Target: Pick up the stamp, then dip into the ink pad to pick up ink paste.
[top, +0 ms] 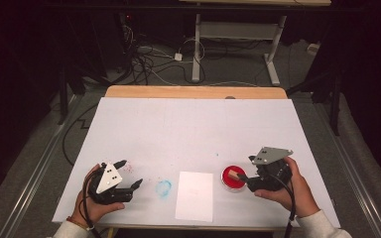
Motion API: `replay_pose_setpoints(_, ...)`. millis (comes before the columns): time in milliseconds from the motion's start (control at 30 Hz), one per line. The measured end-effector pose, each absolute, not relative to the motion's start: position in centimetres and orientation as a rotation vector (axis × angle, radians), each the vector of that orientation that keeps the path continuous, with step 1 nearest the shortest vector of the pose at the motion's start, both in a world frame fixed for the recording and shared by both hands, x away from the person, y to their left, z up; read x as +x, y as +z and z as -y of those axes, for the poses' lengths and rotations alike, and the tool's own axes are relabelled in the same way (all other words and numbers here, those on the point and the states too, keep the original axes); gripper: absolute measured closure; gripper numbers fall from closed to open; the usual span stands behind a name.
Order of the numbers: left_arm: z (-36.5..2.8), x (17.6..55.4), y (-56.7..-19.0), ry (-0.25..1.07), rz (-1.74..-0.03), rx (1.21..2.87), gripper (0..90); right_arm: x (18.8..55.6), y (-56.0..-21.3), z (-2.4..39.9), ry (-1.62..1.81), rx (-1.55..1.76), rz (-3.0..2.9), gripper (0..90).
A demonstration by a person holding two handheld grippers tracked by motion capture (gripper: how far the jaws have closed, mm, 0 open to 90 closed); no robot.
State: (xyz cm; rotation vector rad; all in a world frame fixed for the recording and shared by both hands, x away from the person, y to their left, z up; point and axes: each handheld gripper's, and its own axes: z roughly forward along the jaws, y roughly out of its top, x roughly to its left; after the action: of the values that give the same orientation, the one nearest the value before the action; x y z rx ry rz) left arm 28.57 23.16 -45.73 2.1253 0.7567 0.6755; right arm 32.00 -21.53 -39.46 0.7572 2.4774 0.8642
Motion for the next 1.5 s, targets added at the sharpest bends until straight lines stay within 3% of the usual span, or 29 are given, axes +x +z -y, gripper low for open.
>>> replay_pose_setpoints(733,-23.8,27.7,-46.0,0.676,-0.77,2.143,20.7,33.1,-40.9,20.0,0.772,0.704,-2.588,35.2)
replay_pose_setpoints(1500,-24.3,26.8,-46.2,0.675,-0.797,2.167,20.7,35.0,-42.6,18.3,0.616,0.635,-2.732,73.7)
